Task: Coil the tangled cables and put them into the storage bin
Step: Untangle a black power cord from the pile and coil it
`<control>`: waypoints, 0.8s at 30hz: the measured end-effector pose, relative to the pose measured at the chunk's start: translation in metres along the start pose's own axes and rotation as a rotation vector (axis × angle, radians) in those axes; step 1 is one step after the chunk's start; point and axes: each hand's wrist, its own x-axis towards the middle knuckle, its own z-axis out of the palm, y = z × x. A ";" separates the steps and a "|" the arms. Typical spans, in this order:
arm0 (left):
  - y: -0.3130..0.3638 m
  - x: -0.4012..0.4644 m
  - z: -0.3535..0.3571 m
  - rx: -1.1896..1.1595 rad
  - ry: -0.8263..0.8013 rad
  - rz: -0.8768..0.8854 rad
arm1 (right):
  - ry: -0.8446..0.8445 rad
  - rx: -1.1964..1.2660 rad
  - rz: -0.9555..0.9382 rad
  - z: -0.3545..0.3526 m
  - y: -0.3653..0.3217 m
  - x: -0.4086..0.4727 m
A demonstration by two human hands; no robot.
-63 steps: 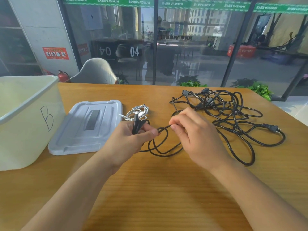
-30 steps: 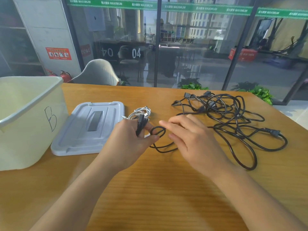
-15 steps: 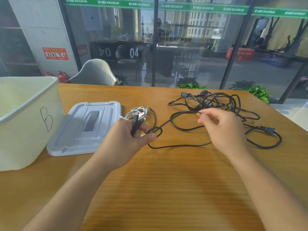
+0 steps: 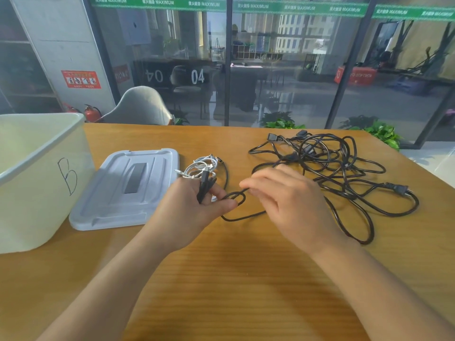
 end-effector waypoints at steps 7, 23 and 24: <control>0.002 -0.001 0.003 0.017 -0.025 0.015 | 0.273 0.244 0.426 -0.004 0.023 -0.004; -0.001 -0.001 0.000 0.103 -0.021 -0.031 | 0.188 -0.060 0.589 -0.019 0.051 -0.004; -0.001 -0.001 0.000 0.107 -0.021 -0.035 | 0.141 -0.116 0.499 -0.016 0.044 -0.003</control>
